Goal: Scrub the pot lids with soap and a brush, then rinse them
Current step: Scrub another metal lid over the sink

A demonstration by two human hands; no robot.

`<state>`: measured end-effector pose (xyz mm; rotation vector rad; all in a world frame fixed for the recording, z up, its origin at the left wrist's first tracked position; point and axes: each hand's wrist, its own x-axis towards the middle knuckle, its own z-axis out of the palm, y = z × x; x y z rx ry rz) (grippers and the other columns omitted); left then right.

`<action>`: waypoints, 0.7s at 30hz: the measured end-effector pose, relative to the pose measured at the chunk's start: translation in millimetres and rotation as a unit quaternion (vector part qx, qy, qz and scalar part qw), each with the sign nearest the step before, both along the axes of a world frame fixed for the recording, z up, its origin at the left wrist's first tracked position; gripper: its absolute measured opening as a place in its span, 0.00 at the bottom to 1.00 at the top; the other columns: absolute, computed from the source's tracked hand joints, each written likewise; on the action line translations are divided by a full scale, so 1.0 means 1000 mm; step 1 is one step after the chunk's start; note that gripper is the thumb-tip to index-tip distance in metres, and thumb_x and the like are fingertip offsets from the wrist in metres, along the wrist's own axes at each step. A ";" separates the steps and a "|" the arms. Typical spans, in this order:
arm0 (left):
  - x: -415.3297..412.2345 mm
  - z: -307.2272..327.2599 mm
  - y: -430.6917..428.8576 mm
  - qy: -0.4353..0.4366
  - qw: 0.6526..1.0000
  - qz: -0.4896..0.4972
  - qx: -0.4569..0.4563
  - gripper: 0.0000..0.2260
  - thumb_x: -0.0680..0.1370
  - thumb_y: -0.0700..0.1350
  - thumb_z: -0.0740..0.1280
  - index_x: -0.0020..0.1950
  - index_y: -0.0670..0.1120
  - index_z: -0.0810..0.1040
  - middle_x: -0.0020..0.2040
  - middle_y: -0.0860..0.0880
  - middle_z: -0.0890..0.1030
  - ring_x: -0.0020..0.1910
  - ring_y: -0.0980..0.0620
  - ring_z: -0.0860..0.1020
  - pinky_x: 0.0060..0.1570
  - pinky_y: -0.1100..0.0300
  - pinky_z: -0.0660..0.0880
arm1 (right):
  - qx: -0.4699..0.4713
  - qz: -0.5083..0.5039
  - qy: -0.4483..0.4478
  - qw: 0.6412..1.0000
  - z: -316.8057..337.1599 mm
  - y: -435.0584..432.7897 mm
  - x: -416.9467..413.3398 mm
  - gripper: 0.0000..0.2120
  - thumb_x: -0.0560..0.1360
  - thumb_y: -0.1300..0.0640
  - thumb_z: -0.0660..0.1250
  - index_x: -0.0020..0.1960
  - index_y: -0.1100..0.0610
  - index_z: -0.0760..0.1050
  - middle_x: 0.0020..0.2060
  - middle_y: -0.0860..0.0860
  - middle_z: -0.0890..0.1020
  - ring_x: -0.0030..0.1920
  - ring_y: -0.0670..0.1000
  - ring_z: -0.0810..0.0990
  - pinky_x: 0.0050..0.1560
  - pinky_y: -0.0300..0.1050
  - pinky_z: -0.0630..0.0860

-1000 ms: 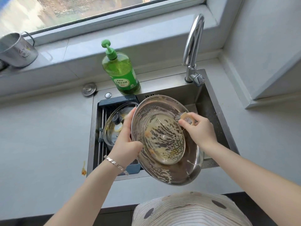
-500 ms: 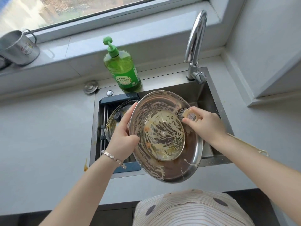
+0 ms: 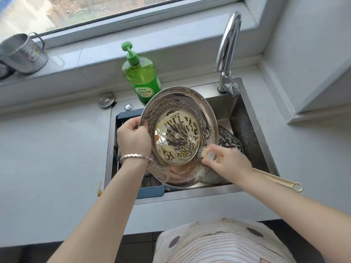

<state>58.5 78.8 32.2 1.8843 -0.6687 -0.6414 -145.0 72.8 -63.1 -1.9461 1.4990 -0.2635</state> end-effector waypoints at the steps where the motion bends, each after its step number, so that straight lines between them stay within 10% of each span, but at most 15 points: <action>1: 0.000 0.000 0.001 0.001 1.000 0.005 -0.003 0.08 0.76 0.40 0.66 0.37 0.46 0.80 0.30 0.53 0.76 0.30 0.55 0.72 0.32 0.62 0.69 | -0.004 -0.045 -0.010 0.999 -0.001 -0.008 -0.006 0.20 0.72 0.39 0.65 0.61 0.43 0.73 0.43 0.49 0.82 0.48 0.54 0.80 0.44 0.47 0.77; 7: -0.006 0.004 0.000 -0.005 1.000 0.003 -0.008 0.11 0.76 0.41 0.67 0.34 0.50 0.80 0.29 0.54 0.76 0.31 0.54 0.72 0.33 0.61 0.68 | -0.009 0.099 0.006 0.995 0.004 0.023 0.006 0.18 0.73 0.40 0.65 0.61 0.43 0.73 0.47 0.49 0.83 0.50 0.53 0.80 0.44 0.45 0.74; 11: -0.009 0.008 0.004 0.007 1.000 -0.013 -0.018 0.12 0.75 0.40 0.67 0.33 0.51 0.79 0.23 0.58 0.75 0.28 0.55 0.71 0.31 0.63 0.68 | -0.002 -0.062 -0.022 0.998 0.005 -0.012 -0.014 0.19 0.71 0.40 0.67 0.60 0.44 0.75 0.43 0.49 0.82 0.47 0.54 0.79 0.46 0.49 0.77; 15: -0.012 0.009 0.001 0.004 1.000 -0.006 -0.022 0.08 0.74 0.43 0.69 0.35 0.49 0.81 0.21 0.59 0.73 0.23 0.60 0.68 0.28 0.66 0.65 | 0.023 0.067 -0.017 0.997 0.008 0.023 0.004 0.18 0.71 0.40 0.66 0.60 0.43 0.74 0.47 0.48 0.82 0.49 0.53 0.79 0.46 0.46 0.75; 21: -0.012 0.002 0.005 0.045 0.996 0.056 -0.050 0.05 0.75 0.38 0.68 0.41 0.39 0.82 0.24 0.57 0.74 0.26 0.57 0.70 0.27 0.67 0.68 | 0.019 -0.064 -0.030 0.997 0.010 0.003 -0.005 0.15 0.70 0.38 0.65 0.53 0.42 0.76 0.31 0.42 0.73 0.40 0.51 0.75 0.37 0.43 0.70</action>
